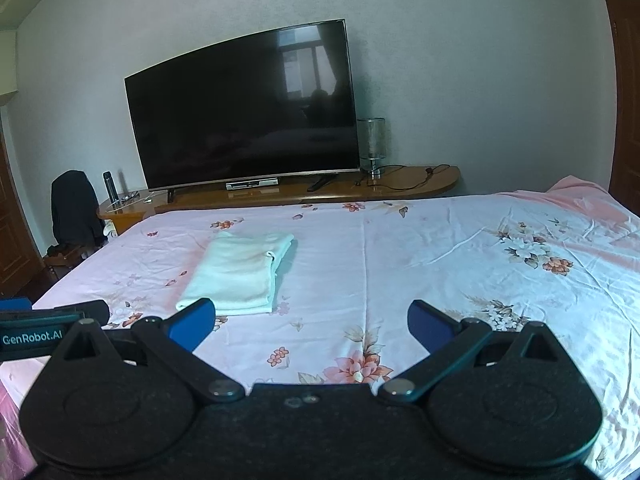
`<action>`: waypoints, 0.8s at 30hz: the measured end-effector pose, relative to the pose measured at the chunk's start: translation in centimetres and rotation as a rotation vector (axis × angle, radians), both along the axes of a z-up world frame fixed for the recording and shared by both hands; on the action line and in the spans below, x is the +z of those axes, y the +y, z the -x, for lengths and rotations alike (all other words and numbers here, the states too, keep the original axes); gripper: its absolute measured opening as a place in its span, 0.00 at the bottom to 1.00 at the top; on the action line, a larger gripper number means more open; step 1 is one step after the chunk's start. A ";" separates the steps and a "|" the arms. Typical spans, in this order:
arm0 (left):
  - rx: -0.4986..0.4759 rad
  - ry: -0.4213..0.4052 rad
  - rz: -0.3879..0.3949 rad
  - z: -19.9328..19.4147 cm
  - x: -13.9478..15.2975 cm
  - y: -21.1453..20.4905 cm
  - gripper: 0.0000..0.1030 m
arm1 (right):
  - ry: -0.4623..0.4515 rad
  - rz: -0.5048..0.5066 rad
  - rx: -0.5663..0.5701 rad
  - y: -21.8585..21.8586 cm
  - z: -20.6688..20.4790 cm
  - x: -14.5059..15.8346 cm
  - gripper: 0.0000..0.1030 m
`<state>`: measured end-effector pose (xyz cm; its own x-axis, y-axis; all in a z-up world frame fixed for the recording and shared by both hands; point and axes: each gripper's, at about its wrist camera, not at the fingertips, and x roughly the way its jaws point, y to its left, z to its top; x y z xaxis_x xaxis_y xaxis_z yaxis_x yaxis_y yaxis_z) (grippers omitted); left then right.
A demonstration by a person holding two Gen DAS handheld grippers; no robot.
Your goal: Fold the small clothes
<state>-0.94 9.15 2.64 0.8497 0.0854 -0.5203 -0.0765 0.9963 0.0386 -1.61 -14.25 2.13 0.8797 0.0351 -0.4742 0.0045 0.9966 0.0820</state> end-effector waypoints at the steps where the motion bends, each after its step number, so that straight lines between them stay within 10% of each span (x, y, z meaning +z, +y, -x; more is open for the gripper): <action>1: -0.001 -0.001 0.000 -0.1 0.0 0.0 1.00 | 0.001 0.001 0.001 0.0 0.0 0.0 1.00; 24: -0.067 -0.038 0.024 -1.7 -1.0 0.1 1.00 | 0.023 0.006 0.026 1.4 -2.3 -0.7 0.99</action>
<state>0.79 9.28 1.64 0.8721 0.0154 -0.4891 -0.0104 0.9999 0.0128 0.70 -12.82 1.46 0.8672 0.0549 -0.4950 -0.0197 0.9969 0.0762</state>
